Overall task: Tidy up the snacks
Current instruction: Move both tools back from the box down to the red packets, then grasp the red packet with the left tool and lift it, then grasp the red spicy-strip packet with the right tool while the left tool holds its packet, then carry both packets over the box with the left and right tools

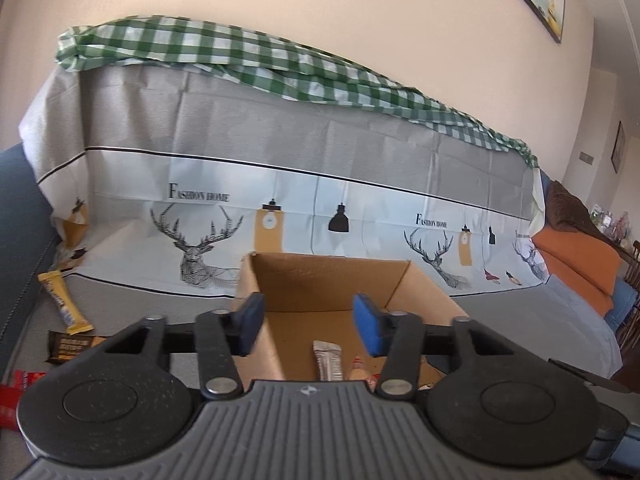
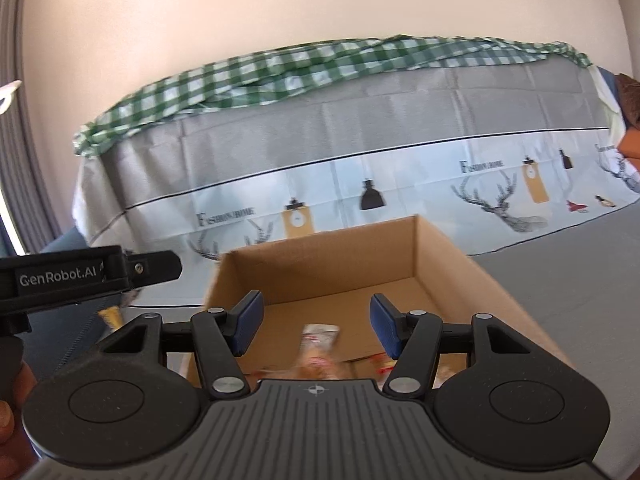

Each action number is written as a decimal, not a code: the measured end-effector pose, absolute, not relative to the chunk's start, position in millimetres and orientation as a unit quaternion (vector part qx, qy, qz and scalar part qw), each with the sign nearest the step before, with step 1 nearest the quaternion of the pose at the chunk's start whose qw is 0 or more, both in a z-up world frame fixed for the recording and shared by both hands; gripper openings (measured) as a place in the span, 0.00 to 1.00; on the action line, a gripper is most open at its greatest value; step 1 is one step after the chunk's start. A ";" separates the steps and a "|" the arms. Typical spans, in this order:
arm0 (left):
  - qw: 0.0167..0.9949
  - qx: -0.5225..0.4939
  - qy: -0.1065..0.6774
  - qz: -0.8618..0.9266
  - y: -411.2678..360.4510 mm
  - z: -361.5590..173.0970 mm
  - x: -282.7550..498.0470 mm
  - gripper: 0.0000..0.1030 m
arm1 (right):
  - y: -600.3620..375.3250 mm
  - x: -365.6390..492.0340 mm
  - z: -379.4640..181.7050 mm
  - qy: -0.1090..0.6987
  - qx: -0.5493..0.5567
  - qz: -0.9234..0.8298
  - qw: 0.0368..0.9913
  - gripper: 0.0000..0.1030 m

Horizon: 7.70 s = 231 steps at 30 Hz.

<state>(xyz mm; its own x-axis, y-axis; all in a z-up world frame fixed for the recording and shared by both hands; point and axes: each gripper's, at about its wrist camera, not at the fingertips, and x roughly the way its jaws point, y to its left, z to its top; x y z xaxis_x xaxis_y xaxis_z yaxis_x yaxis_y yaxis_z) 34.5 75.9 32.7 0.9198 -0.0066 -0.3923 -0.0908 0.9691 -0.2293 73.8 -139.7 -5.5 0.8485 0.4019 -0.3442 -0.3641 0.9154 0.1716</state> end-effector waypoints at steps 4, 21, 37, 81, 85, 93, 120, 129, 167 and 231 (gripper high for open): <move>0.974 -0.116 0.195 0.030 99.7 42.5 10.8 0.20 | -119.0 59.0 -2.7 0.179 0.055 0.244 0.952 0.36; 0.908 -0.312 0.197 0.199 263.0 -21.5 -86.8 0.20 | -5.4 24.3 -25.2 0.235 0.076 0.440 0.863 0.24; 0.865 -0.367 0.267 0.214 282.5 -50.9 -53.7 0.40 | 85.0 95.0 -105.1 0.357 0.067 0.359 0.860 0.37; 0.839 -0.299 0.343 0.297 271.8 -84.7 -26.1 0.47 | 75.0 36.0 -101.0 0.336 -0.098 0.384 0.855 0.55; 0.840 -0.324 0.326 0.288 274.9 -66.2 -41.3 0.47 | 92.6 49.8 -101.0 0.299 -0.115 0.384 0.866 0.65; 0.842 -0.382 0.260 0.280 286.2 -32.5 -54.2 0.45 | 132.3 74.1 -115.3 0.290 -0.144 0.431 0.842 0.90; 0.832 -0.393 0.277 0.277 294.2 -26.3 -48.5 0.45 | 147.2 60.0 -129.0 0.336 -0.225 0.519 0.753 0.46; 0.815 -0.374 0.380 0.227 285.6 -48.5 -23.2 0.45 | 74.7 39.4 -120.0 0.421 -0.167 0.353 0.819 0.46; 0.792 -0.172 0.550 0.200 209.6 -96.6 34.4 0.51 | 29.5 19.6 -132.3 0.407 -0.131 0.351 0.833 0.49; 0.849 -0.156 0.444 0.242 208.8 -45.9 12.8 0.45 | 15.3 -16.4 -84.2 0.292 -0.103 0.372 0.875 0.47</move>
